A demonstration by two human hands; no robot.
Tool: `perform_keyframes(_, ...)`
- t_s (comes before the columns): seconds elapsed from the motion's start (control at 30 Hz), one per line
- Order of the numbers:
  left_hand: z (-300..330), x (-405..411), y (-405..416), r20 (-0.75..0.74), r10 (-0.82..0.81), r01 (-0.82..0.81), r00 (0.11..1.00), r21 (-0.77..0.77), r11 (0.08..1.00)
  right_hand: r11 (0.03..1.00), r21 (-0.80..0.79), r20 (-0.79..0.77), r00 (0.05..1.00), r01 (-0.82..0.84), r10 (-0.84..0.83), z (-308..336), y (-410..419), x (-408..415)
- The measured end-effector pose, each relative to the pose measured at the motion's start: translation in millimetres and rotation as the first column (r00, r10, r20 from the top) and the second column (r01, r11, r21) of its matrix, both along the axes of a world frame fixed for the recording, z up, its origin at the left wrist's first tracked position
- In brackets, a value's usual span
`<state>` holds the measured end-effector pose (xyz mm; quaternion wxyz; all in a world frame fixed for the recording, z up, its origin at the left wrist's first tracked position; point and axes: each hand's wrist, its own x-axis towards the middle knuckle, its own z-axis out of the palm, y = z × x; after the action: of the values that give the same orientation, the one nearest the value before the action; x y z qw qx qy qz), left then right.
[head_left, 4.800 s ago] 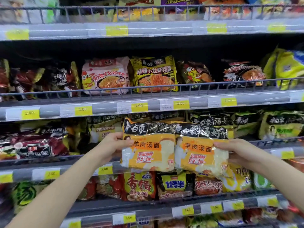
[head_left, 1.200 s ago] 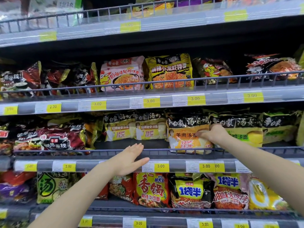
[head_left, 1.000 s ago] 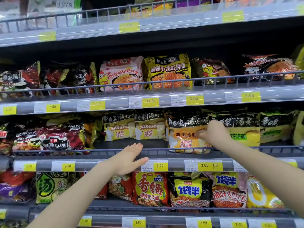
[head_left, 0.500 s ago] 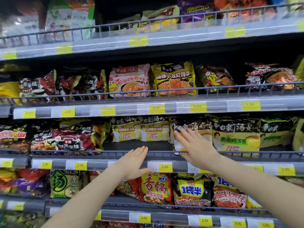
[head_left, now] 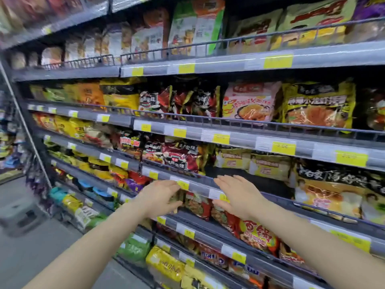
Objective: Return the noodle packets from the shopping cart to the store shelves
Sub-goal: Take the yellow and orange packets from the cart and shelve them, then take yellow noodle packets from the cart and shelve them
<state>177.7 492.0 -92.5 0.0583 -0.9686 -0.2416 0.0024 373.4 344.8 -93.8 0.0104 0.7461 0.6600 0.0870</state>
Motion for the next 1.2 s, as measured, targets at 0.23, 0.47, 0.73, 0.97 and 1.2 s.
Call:
perform_keyframes(0.23, 1, -107, 52, 0.018, 0.281, -0.281, 0.960, 0.022, 0.959, 0.973, 0.009, -0.062, 0.971, -0.230, 0.230, 4, 99, -73)
perform_keyframes(0.47, -1, -219, 84, 0.041, 0.547, -0.547, 0.836, -0.005, 0.837, 0.885, -0.026, -0.088, 0.883, -0.465, 0.461, 2, 199, -153)
perform_keyframes(0.73, -1, -366, 64, 0.056, 0.797, -0.799, 0.602, 0.023, 0.601, 0.704, 0.049, -0.023, 0.704, -0.708, 0.710, -1, 281, -289)
perform_keyframes(0.97, -16, -508, 26, 0.005, 0.927, -0.927, 0.376, -0.023, 0.376, 0.515, 0.051, 0.020, 0.517, -0.856, 0.856, -11, 315, -446)
perform_keyframes(1.2, -7, -637, 27, -0.009, 0.972, -0.971, 0.235, 0.049, 0.235, 0.398, 0.054, 0.007, 0.399, -0.916, 0.917, -14, 349, -595)
